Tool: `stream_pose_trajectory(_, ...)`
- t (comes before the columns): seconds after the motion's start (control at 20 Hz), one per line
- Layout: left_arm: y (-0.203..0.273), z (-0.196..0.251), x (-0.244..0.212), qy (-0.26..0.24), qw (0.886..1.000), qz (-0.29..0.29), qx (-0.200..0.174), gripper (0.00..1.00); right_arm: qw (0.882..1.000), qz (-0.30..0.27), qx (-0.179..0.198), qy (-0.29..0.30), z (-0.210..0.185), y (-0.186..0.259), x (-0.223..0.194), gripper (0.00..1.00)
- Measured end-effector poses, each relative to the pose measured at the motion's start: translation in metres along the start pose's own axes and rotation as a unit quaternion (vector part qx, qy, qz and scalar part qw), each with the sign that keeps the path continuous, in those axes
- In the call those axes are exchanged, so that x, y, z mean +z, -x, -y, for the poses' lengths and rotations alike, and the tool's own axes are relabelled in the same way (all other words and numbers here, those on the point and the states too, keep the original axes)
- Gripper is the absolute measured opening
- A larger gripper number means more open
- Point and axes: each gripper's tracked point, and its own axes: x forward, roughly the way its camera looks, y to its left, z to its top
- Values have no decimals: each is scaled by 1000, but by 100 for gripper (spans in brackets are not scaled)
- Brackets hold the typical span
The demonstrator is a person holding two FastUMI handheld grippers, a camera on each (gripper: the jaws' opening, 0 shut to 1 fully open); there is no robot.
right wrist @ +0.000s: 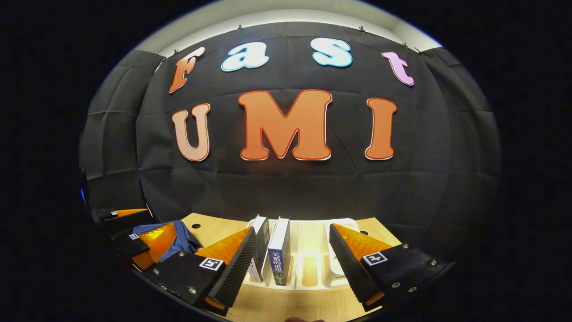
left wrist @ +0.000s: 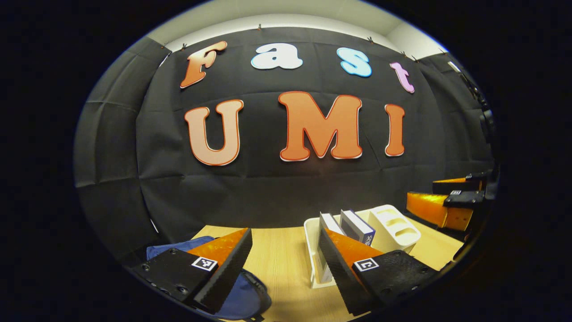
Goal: Open the schoolbag, grab two books from the bookshelf and put them into the schoolbag.
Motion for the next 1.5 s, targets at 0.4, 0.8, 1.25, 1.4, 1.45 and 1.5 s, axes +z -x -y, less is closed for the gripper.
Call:
stream_pose_trajectory(0.4, 5, -41, -113, -117, 979, -164, 22, 97, 999, -24, -22, -2, 17, -5, -21, 97)
stream_pose_trajectory(0.8, 21, -84, -207, -291, 924, -245, 29, 98, 998, -51, -47, 11, 37, -11, -45, 97)
stream_pose_trajectory(1.25, 42, -106, -286, -357, 876, -324, 17, 97, 995, -77, -60, 34, 42, -19, -64, 97)
stream_pose_trajectory(1.4, 46, -115, -297, -351, 869, -349, 26, 96, 995, -76, -57, 34, 37, -23, -63, 97)
stream_pose_trajectory(1.45, 45, -116, -300, -349, 868, -353, 25, 95, 995, -77, -54, 33, 36, -23, -63, 97)
stream_pose_trajectory(1.5, 43, -116, -301, -350, 867, -355, 24, 96, 995, -77, -50, 32, 33, -24, -63, 97)
